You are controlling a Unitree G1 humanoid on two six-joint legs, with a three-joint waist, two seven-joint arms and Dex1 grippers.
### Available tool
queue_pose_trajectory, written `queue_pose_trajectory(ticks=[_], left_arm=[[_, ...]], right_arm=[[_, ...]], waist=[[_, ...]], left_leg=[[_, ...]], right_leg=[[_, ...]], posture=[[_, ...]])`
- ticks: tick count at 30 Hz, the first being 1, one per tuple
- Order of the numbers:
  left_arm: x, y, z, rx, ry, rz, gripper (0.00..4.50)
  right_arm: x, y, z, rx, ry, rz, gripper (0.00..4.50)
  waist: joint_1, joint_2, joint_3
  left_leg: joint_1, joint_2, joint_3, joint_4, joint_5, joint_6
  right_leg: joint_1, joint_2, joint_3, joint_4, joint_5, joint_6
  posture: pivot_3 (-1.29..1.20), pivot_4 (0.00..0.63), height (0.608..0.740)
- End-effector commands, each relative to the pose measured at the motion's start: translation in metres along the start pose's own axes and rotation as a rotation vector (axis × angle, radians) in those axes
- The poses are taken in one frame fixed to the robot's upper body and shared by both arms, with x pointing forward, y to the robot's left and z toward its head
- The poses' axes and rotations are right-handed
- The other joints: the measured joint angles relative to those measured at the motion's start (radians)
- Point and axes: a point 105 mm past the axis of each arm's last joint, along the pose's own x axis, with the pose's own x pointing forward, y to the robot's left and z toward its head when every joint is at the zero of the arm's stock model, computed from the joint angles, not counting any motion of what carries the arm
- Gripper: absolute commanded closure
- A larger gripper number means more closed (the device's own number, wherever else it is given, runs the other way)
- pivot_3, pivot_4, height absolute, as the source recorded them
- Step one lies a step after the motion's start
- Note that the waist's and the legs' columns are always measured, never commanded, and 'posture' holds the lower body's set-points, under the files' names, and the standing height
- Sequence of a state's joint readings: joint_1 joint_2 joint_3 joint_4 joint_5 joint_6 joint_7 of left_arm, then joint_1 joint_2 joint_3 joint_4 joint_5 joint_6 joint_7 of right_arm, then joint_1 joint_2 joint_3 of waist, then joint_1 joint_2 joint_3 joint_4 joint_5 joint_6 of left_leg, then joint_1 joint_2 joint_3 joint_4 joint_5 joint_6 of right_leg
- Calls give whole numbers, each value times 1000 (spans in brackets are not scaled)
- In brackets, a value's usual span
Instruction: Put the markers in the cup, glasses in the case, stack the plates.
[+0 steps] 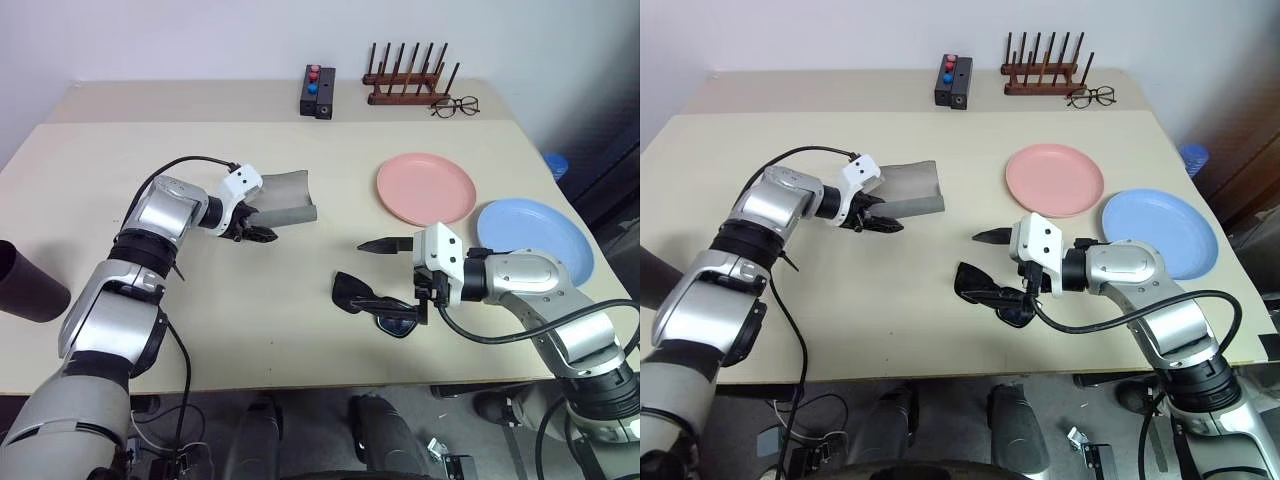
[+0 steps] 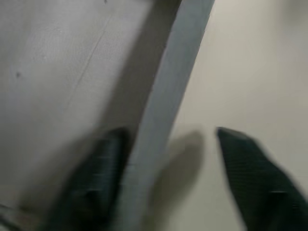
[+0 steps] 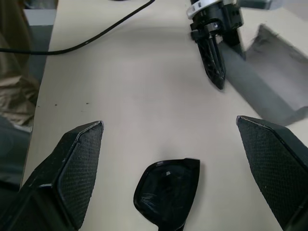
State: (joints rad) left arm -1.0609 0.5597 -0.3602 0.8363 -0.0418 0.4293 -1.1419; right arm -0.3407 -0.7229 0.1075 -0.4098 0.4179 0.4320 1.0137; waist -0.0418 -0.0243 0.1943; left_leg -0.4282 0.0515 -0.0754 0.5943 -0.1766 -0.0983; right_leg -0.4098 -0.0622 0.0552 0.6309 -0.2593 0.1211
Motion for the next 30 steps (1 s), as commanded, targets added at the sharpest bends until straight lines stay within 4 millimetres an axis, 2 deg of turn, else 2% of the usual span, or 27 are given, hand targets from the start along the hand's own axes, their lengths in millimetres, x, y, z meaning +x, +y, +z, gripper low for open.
queue_pose_trajectory(ticks=[1, 3, 4, 8, 14, 20, 23, 28, 30], left_arm=[[-4, 1, 4, 26, -10, -12, 3363], [-6, 2, 1, 56, -14, -7, 4404], [-9, 2, -1, 76, -20, -6, 4468], [-26, -12, -10, 137, -58, -77, 4468], [-62, -62, -43, 234, 14, -262, 4468], [-76, -108, -56, 283, 62, -370, 4468], [-76, -115, -58, 292, 72, -370, 4468], [-75, -116, -61, 253, 94, -361, 4468], [-74, -117, -59, 241, 75, -363, 3820]], right_arm=[[-5, -4, 10, -41, -31, -39, 0], [-7, -10, 8, -37, -36, -74, 0], [-8, -14, 8, -33, -42, -98, 0], [-15, -26, 5, -20, -45, -158, 0], [-16, -29, -3, -20, -29, -152, 0], [-9, -27, -3, -14, -41, -114, 0], [-5, -27, -3, -8, -43, -101, 0], [-2, -29, -3, -5, -39, -96, 0], [-3, -30, -4, -2, -30, -101, 0]], waist=[[1, 0, 0], [1, 0, 0], [1, 0, 0], [-5, 0, 0], [-2, 1, 1], [5, 1, 1], [6, 2, 1], [2, 2, 1], [0, 2, 1]], left_leg=[[0, 0, 0, 1, 0, 0], [0, 0, 0, 1, 0, 0], [0, 0, 0, 1, 0, 0], [0, 0, 0, -1, 0, 0], [1, 1, 0, -3, 0, 0], [1, 0, 1, 1, 0, 0], [1, 0, 1, 1, 0, 0], [1, 0, 1, 1, 0, 0], [1, 0, 1, 1, 0, 0]], right_leg=[[0, 0, 0, 0, 0, 0], [1, 0, 0, 0, 0, 0], [1, 0, 0, 0, 0, 0], [0, 0, 1, 0, 0, 0], [-1, 0, 0, 2, 0, 0], [1, -1, 0, 2, -1, -3], [1, -1, 0, 1, -1, -4], [1, -1, 0, 1, -1, -4], [0, 0, 0, 1, -1, -4]], posture=[[0, 150, 738], [0, 150, 738], [0, 150, 738], [0, 150, 738], [0, 150, 738], [0, 150, 738], [0, 150, 738], [0, 150, 738], [0, 150, 738]])
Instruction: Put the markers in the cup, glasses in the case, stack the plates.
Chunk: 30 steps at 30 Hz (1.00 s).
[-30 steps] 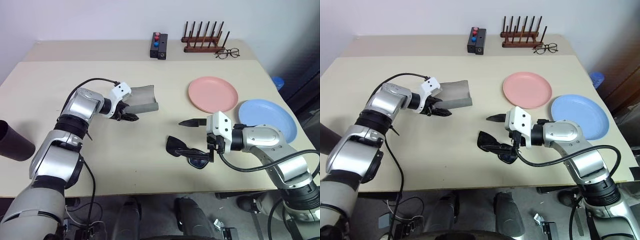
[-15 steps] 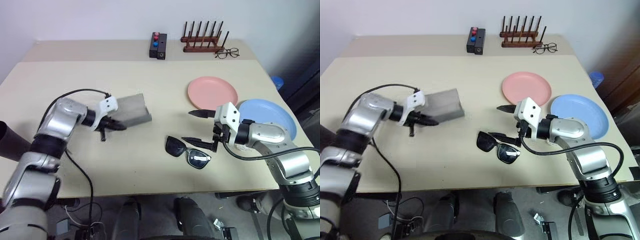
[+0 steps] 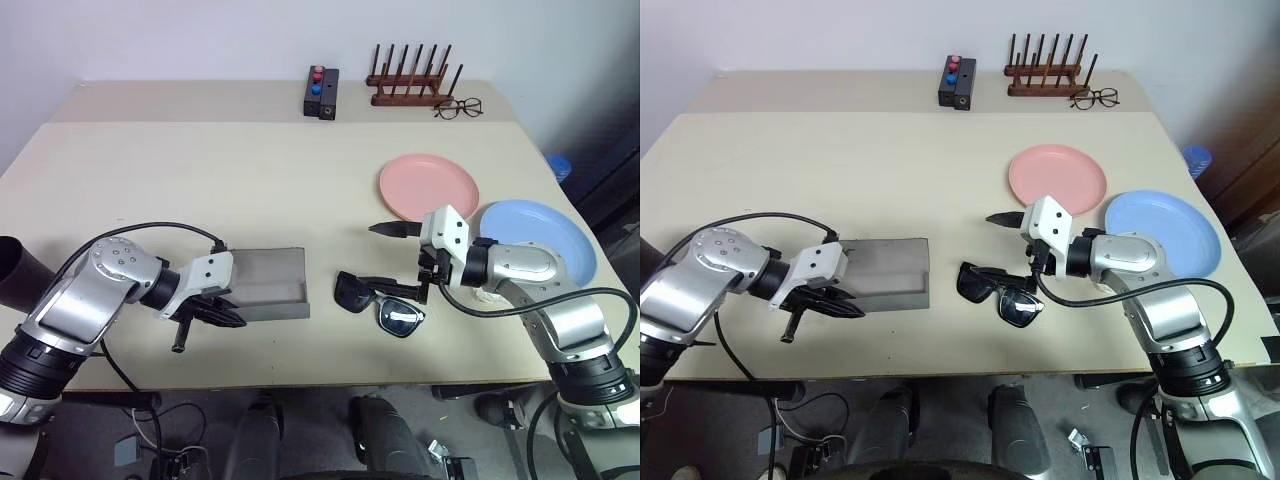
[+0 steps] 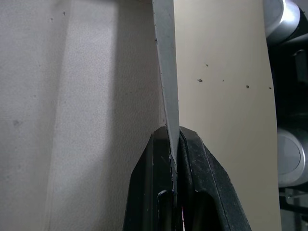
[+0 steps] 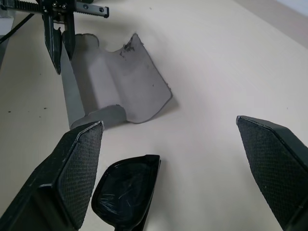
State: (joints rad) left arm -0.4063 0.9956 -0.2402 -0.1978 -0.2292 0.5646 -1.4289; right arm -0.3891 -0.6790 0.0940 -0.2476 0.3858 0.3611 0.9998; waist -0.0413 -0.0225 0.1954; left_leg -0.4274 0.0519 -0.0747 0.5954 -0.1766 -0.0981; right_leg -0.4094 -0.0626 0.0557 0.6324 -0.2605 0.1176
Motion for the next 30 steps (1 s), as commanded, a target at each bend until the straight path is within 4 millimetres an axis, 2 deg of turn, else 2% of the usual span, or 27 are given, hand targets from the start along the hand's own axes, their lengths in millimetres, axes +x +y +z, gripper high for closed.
queue_pose_trajectory(ticks=[1, 5, 9, 13, 17, 21, 24, 30], left_arm=[[-6, 3, 8, 19, -23, 32, 3539], [-9, 13, 12, 37, -64, 100, 1613], [-23, 25, 34, 35, -194, 207, 1613], [-33, 25, 49, 87, -283, 288, 1613], [-23, 0, 43, 49, -304, 253, 1613], [-16, -12, 34, 7, -282, 254, 1613], [-12, -22, 29, -19, -263, 244, 1613], [-9, -31, 33, -34, -288, 259, 1613]], right_arm=[[-1, -4, 8, -29, -11, -10, 0], [-7, -3, -3, -8, 74, -5, 0], [-14, 7, -17, -3, 193, 16, 0], [-17, 17, -22, -9, 246, 20, 0], [-22, 28, -37, 18, 346, 9, 0], [-22, 32, -46, 24, 399, 2, 0], [-16, 28, -48, 35, 421, -46, 0], [-6, 20, -47, 46, 462, -130, 0]], waist=[[0, 0, 0], [2, 0, 0], [5, 0, 0], [1, 0, 0], [-4, 1, 0], [1, 1, 0], [1, 0, 0], [0, 0, 0]], left_leg=[[0, 0, 0, 0, 0, 0], [0, 0, 0, 0, 0, 0], [0, 0, 0, 0, 0, 0], [0, 0, 0, 0, 0, 0], [1, 0, 0, 0, 0, 1], [1, 0, 1, 1, -1, 1], [1, 0, 1, 2, -1, 1], [1, 0, 1, 2, -1, 1]], right_leg=[[0, 0, 0, 0, 0, 0], [0, 0, 0, 0, 0, 0], [0, 0, 0, 0, 0, 0], [0, 0, 0, 0, 0, 0], [0, 0, 1, 0, 0, 0], [0, 0, 1, 1, 0, 0], [1, -1, 1, 0, 1, -1], [0, -1, 1, 0, 1, -1]], posture=[[0, 150, 738], [0, 150, 738], [0, 150, 738], [0, 150, 738], [0, 150, 738], [0, 150, 738], [0, 150, 738], [0, 150, 738]])
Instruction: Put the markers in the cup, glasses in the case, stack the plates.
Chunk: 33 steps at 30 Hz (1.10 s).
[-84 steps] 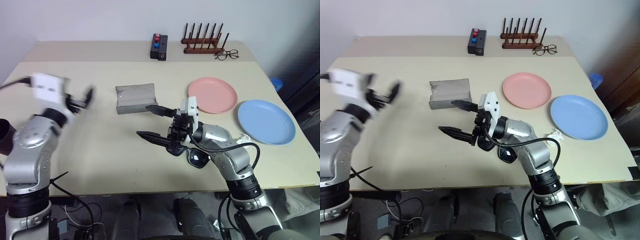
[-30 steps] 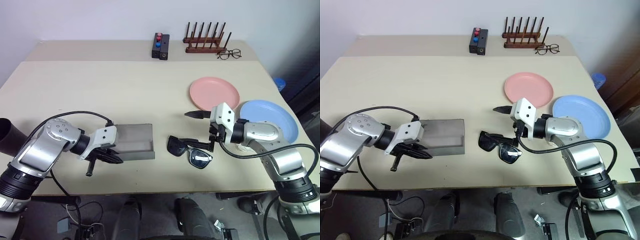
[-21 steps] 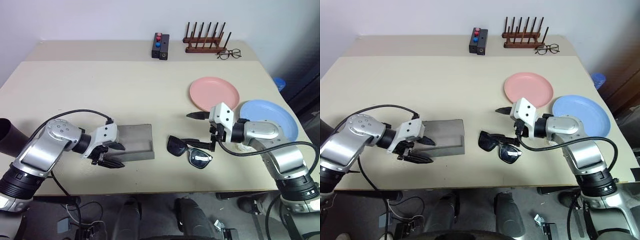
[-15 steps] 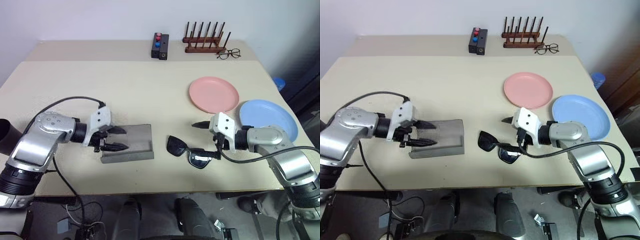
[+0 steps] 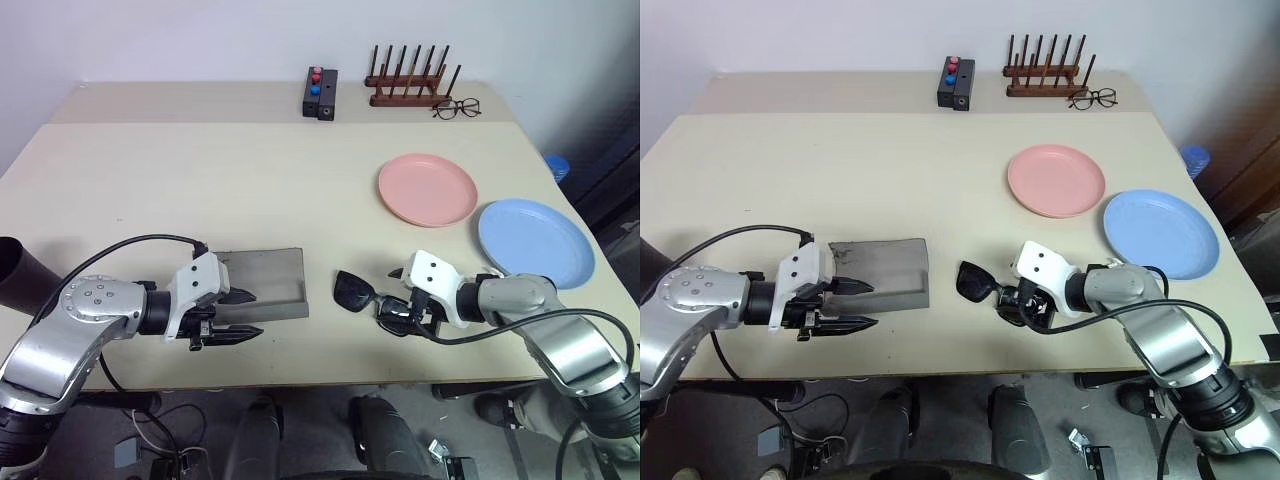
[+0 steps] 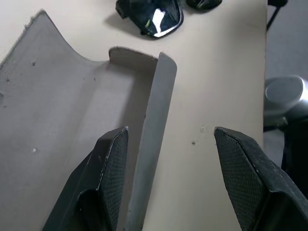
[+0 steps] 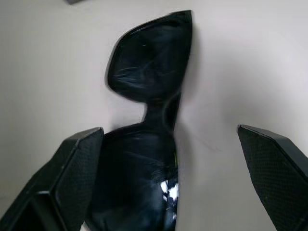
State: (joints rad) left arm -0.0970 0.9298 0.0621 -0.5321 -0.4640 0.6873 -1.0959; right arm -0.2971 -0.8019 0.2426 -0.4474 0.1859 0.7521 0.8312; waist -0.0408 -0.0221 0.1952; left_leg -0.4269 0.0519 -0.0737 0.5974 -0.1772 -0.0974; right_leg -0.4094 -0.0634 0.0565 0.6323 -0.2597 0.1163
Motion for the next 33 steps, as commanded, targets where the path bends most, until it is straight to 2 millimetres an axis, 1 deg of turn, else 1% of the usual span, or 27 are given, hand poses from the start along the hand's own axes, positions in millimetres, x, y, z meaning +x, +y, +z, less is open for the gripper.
queue_pose_trajectory(ticks=[1, 4, 8, 13, 15, 16, 18, 23, 33], left_arm=[[-2, -7, 9, 31, -27, 14, 1613], [-1, -9, 10, 22, -38, 18, 1613], [0, -10, 10, 9, -45, 24, 1613], [0, -10, 9, 6, -40, 26, 1613], [1, -10, 10, 8, -43, 27, 1558], [1, -9, 10, 9, -44, 27, 1558], [2, -9, 11, 10, -47, 27, 1558], [3, -10, 11, 11, -52, 26, 1558], [5, -11, 13, 5, -62, 30, 1558]], right_arm=[[0, -4, 15, -20, -10, -55, 0], [0, -7, 16, -40, 20, -77, 0], [-2, -16, 15, -60, 56, -130, 0], [-5, -24, 20, -118, 69, -168, 0], [-5, -24, 21, -135, 69, -168, 514], [-5, -24, 22, -145, 70, -167, 838], [-5, -24, 22, -175, 76, -166, 1822], [-4, -23, 23, -237, 85, -162, 4477], [0, -23, 24, -295, 81, -159, 4477]], waist=[[0, 0, 0], [1, 0, 0], [2, 0, 0], [-1, 0, 0], [-1, 0, 0], [-1, 0, 0], [0, 0, 0], [-1, 0, 0], [-1, 0, 0]], left_leg=[[0, 0, 0, 0, 0, 0], [0, 0, 0, 0, 0, 0], [0, 0, 0, 0, 0, 0], [0, 0, 0, 0, 0, 0], [0, 0, 0, 0, 0, 0], [0, 0, 0, 0, 0, 0], [0, 0, 0, 0, 0, 0], [0, 0, 0, 0, 0, 0], [0, 0, 0, 0, 0, 0]], right_leg=[[0, 0, 0, 0, 0, 0], [0, 0, 0, 0, 0, 0], [0, 0, 0, 0, 0, 0], [0, 0, 0, 0, 0, 0], [0, 0, 0, 0, 0, 0], [0, 0, 0, 0, 0, 0], [0, 0, 0, 0, 0, 0], [0, 0, 0, 0, 0, 0], [0, 0, 0, 0, 0, 0]], posture=[[0, 150, 738], [0, 150, 738], [0, 150, 738], [0, 150, 738], [0, 150, 738], [0, 150, 738], [0, 150, 738], [0, 150, 738], [0, 150, 738]])
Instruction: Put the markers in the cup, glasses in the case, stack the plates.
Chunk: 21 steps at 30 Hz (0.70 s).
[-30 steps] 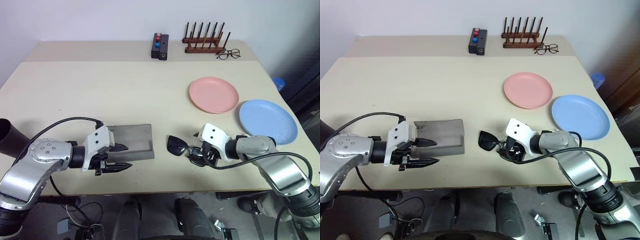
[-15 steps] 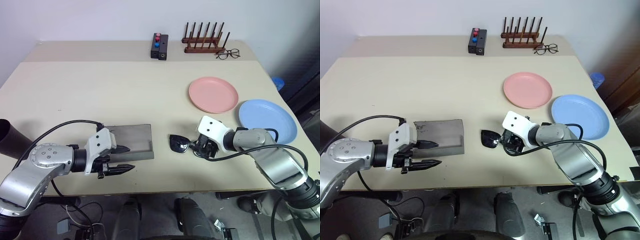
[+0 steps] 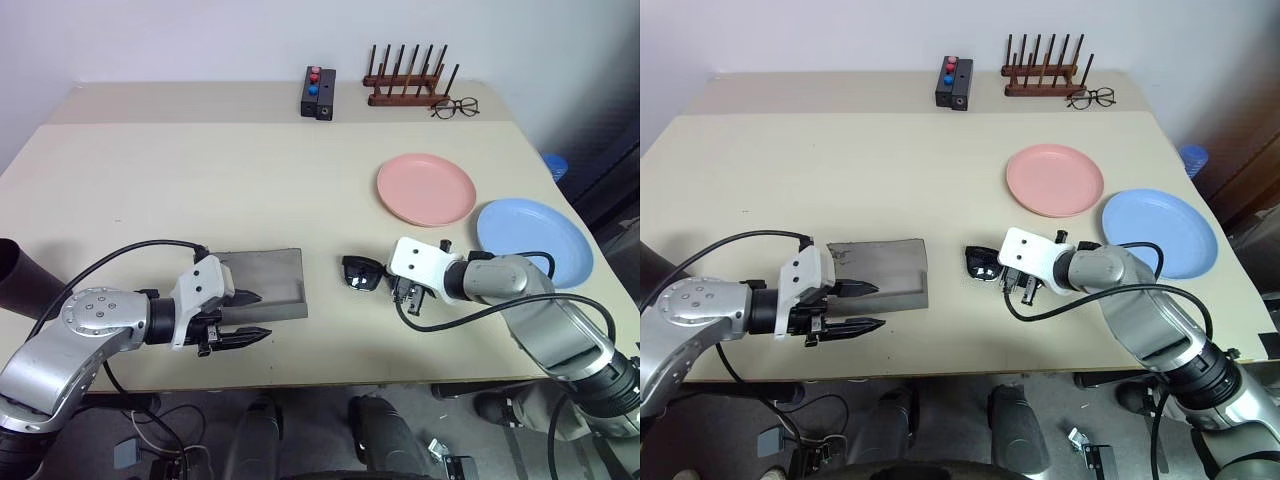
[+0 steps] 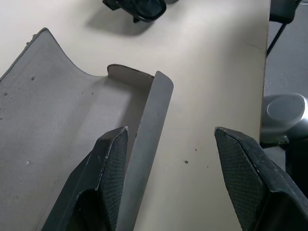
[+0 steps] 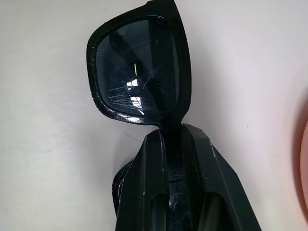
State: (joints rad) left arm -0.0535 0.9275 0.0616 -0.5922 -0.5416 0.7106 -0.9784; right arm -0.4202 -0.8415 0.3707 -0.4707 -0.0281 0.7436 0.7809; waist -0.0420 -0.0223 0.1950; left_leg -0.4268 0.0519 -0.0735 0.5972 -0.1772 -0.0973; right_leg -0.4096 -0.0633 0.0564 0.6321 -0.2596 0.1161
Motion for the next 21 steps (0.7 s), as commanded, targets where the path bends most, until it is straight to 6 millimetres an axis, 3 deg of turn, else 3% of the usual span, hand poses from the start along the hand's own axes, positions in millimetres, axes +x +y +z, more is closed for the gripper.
queue_pose_trajectory(ticks=[1, 9, 12, 15, 21], left_arm=[[-1, -2, 9, 39, -25, 4, 1558], [-30, 29, 0, 6, -48, 222, 1558], [-51, 41, 19, -36, -180, 301, 1558], [-63, 45, 30, -41, -225, 318, 1558], [-87, 46, 24, -10, -102, 318, 1558]], right_arm=[[-2, -4, 8, -39, -29, -17, 4477], [-11, -8, 62, -42, -244, 43, 4477], [-5, -2, 94, -32, -352, 88, 4477], [3, 3, 108, -52, -381, 122, 4477], [20, 13, 152, -37, -485, 211, 4477]], waist=[[0, 0, 0], [-2, 0, 0], [-2, 0, 0], [2, 0, 0], [-8, 1, 0]], left_leg=[[0, 0, 0, 0, 0, 0], [0, 0, 0, -1, 0, 0], [0, 0, 0, -1, 0, 0], [0, 0, 0, -1, 0, 0], [0, 1, 0, -2, 0, 0]], right_leg=[[0, 0, 0, 0, 0, 0], [-1, 0, 0, 0, 0, 0], [-1, 0, 0, 0, 0, 0], [0, 0, 0, 0, 0, 0], [-2, 1, 0, 1, 0, 0]], posture=[[0, 150, 738], [0, 150, 738], [0, 150, 738], [0, 150, 738], [0, 150, 738]])
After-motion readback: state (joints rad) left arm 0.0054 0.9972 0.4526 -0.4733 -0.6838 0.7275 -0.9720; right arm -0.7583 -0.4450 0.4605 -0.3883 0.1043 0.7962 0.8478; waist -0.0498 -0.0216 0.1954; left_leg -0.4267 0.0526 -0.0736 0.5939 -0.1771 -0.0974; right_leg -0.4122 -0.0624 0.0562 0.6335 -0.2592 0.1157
